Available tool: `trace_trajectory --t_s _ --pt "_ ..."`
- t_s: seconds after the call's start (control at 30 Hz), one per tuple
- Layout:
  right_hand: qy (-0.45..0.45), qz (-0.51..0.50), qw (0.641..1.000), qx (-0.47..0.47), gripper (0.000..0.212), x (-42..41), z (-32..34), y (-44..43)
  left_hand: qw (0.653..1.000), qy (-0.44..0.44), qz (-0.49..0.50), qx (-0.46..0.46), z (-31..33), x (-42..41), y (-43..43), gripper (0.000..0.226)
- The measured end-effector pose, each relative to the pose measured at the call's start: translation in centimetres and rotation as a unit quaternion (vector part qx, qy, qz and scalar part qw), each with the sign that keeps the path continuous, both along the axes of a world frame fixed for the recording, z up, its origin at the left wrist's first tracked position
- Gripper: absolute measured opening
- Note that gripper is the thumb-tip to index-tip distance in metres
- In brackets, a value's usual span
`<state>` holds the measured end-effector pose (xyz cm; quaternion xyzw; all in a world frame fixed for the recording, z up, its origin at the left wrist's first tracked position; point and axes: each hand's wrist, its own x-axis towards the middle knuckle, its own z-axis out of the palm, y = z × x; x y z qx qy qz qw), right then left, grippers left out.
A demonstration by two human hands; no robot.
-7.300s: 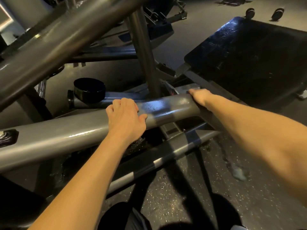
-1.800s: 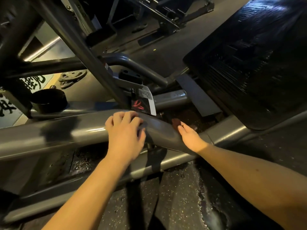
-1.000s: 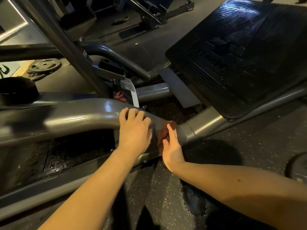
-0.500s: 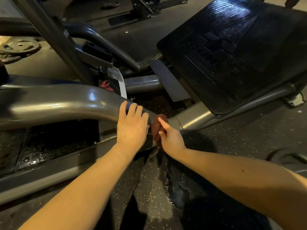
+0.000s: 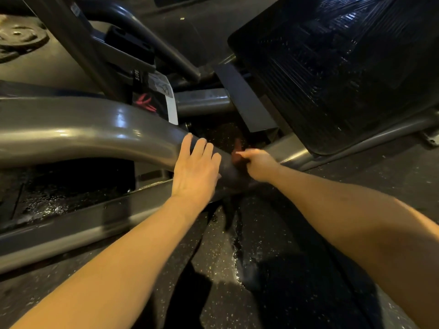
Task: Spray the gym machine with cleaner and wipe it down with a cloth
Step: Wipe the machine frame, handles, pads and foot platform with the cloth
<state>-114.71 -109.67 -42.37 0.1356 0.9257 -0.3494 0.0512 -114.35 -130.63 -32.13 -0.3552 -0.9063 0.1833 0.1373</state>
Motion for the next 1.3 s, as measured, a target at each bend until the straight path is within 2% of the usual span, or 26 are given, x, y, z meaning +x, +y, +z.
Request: trace_trajectory --t_s 0.07,0.23,0.3,0.4,0.47,0.53,0.6,0.67,0.73,0.77,0.87,0.93,1.03,1.17,1.3 --pt "-0.021 0.012 0.999 0.034 0.050 0.5 -0.6 -0.5 1.000 0.006 -0.001 -0.004 -0.2 -0.1 0.1 0.046" --pt "0.007 0.027 0.996 0.089 0.052 6.7 -1.5 -0.7 1.000 0.001 -0.009 -0.010 -0.2 -0.1 0.2 0.045" --pt "-0.002 0.005 1.000 0.017 0.047 8.7 -1.2 -0.6 1.000 -0.001 -0.013 -0.006 -0.2 -0.1 0.5 0.044" --pt "-0.012 -0.070 0.985 -0.159 0.046 9.2 0.1 0.0 1.000 -0.007 -0.019 -0.002 -0.4 -0.2 0.7 0.041" --pt "0.025 -0.120 0.974 -0.189 0.045 8.4 1.3 1.0 1.000 -0.005 -0.027 0.004 -0.6 -0.3 0.7 0.039" --pt "0.087 -0.150 0.978 -0.116 0.046 7.2 2.7 2.5 0.999 -0.002 -0.032 0.005 -0.7 -0.3 0.6 0.037" --pt "0.124 -0.159 0.978 0.043 0.046 5.7 3.4 4.7 0.999 -0.003 -0.034 0.001 -0.8 -0.4 0.5 0.036" --pt "0.047 -0.089 0.968 0.229 0.054 4.7 2.8 6.5 0.999 -0.002 -0.039 -0.002 -0.8 -0.4 0.4 0.034" --pt "-0.047 0.000 0.937 0.346 0.071 4.2 1.1 5.8 0.999 -0.003 -0.043 0.000 -0.8 -0.4 0.4 0.032" --pt "-0.059 0.019 0.935 0.349 0.077 4.1 0.2 4.3 0.999 -0.005 -0.043 -0.003 -0.8 -0.4 0.4 0.031" --pt "-0.020 0.104 0.946 0.307 0.078 4.7 -2.1 0.1 0.999 -0.009 -0.038 -0.007 -0.7 -0.2 0.2 0.031" --pt "-0.010 0.145 0.938 0.315 0.077 4.9 -2.3 0.8 0.999 -0.002 -0.036 -0.010 -0.7 -0.3 0.3 0.032" --pt "0.005 0.104 0.937 0.332 0.070 3.6 -1.5 4.5 0.999 0.001 -0.039 -0.015 -0.8 -0.4 0.2 0.032" --pt "-0.013 0.025 0.945 0.326 0.077 1.8 -1.3 4.0 0.999 0.000 -0.040 -0.009 -0.8 -0.4 0.2 0.032" --pt "0.013 0.066 0.950 0.305 0.071 5.4 -3.2 0.1 0.999 0.003 -0.041 -0.007 -0.9 -0.4 0.2 0.030"
